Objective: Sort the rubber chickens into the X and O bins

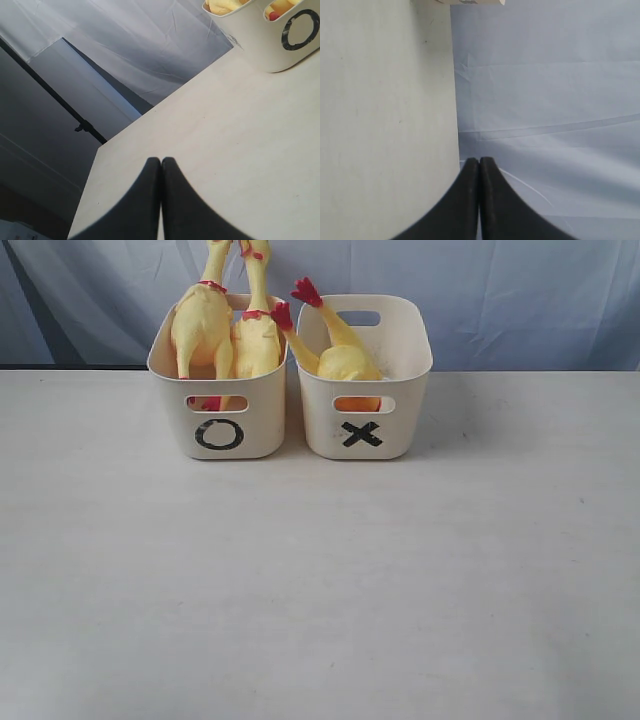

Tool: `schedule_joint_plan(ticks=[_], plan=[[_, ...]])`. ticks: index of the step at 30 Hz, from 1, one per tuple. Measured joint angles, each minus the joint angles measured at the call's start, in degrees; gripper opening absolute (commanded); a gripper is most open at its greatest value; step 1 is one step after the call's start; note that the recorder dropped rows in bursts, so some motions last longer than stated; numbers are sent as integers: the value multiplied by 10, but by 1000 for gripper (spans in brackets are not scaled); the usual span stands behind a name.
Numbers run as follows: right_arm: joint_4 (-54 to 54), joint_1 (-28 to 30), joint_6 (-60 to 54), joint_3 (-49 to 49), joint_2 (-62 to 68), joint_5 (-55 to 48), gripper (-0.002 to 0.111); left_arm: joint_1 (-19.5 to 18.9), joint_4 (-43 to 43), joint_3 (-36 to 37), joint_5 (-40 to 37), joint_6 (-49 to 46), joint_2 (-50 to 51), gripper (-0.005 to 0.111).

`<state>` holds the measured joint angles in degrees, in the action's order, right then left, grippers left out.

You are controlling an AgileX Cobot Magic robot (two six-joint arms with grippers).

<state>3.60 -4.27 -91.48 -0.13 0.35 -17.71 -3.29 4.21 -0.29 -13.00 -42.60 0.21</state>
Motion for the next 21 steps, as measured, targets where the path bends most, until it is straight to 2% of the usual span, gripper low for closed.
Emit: schedule_joint_plan(ticks=[2, 4, 7, 9, 11, 15, 21], plan=[[7, 0, 41, 0, 0, 0, -1, 0, 0, 0, 2, 0, 0, 0], [23, 0, 177, 0, 0, 0, -1, 0, 0, 0, 2, 0, 0, 0], [55, 0, 462, 0, 0, 8, -1, 0, 0, 0, 2, 0, 0, 0], [65, 0, 573, 0, 0, 8, -1, 0, 8, 0, 2, 0, 0, 0], [67, 0, 619, 0, 0, 8, -1, 0, 27, 0, 2, 3, 0, 0], [69, 0, 643, 0, 0, 8, -1, 0, 90, 0, 2, 74, 0, 0], [69, 0, 701, 0, 0, 8, -1, 0, 96, 0, 2, 205, 0, 0]])
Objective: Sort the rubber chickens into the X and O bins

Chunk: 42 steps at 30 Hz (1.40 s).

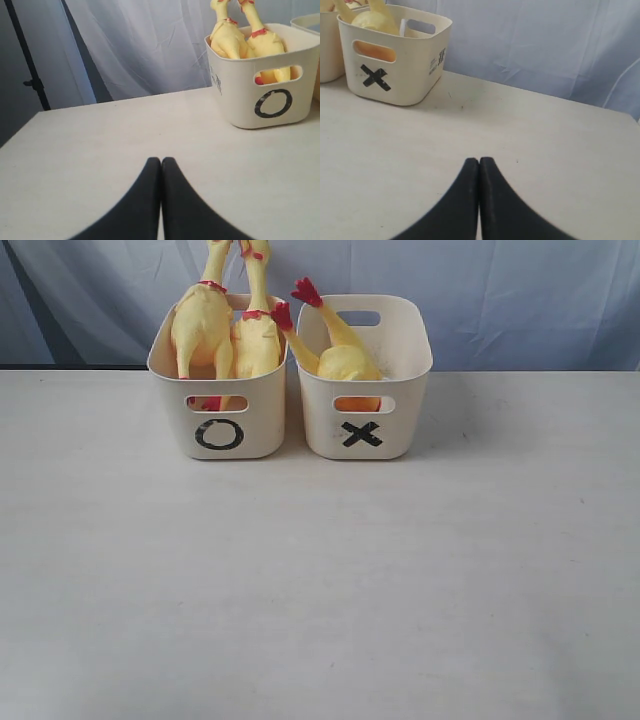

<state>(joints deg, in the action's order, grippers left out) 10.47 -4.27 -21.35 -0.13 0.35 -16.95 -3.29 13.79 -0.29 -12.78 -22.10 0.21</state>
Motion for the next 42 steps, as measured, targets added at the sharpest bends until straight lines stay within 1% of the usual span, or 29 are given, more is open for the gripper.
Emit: schedule_joint_plan(ticks=[7, 12, 16, 24, 42], plan=[[0, 0, 50, 0, 0, 0, -1, 0, 4, 0, 0, 81, 0, 0], [0, 0, 57, 0, 0, 0, -1, 0, 5, 0, 0, 100, 0, 0], [0, 0, 57, 0, 0, 0, -1, 0, 5, 0, 0, 101, 0, 0], [0, 0, 57, 0, 0, -4, -1, 0, 2, 0, -4, 42, 0, 0], [4, 0, 58, 0, 0, -5, -1, 0, -2, 0, -4, 36, 0, 0]])
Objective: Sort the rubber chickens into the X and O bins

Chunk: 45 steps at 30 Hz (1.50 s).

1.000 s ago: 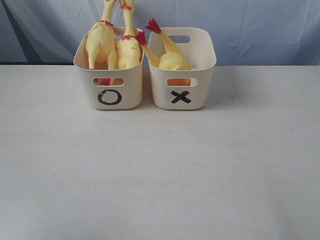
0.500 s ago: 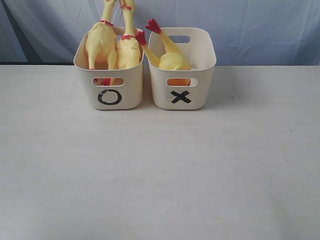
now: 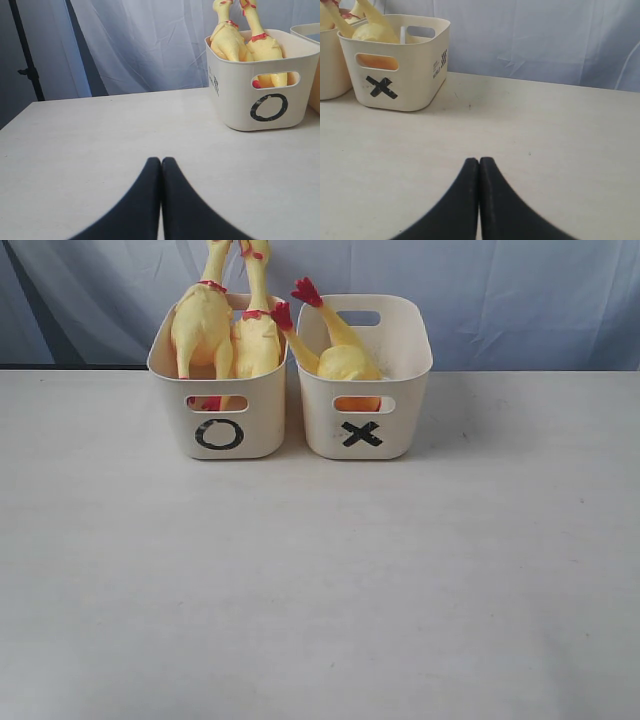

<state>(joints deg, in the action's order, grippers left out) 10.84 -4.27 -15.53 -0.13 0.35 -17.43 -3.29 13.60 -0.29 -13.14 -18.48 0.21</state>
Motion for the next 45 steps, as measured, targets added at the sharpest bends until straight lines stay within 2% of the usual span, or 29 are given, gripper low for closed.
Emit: schedule_joint_plan(ticks=[19, 45], plan=[[0, 0, 0, 0, 0, -4, -1, 0, -41, 0, 0, -1, 0, 0], [0, 0, 1, 0, 0, -4, -1, 0, -43, 0, 0, -1, 0, 0]])
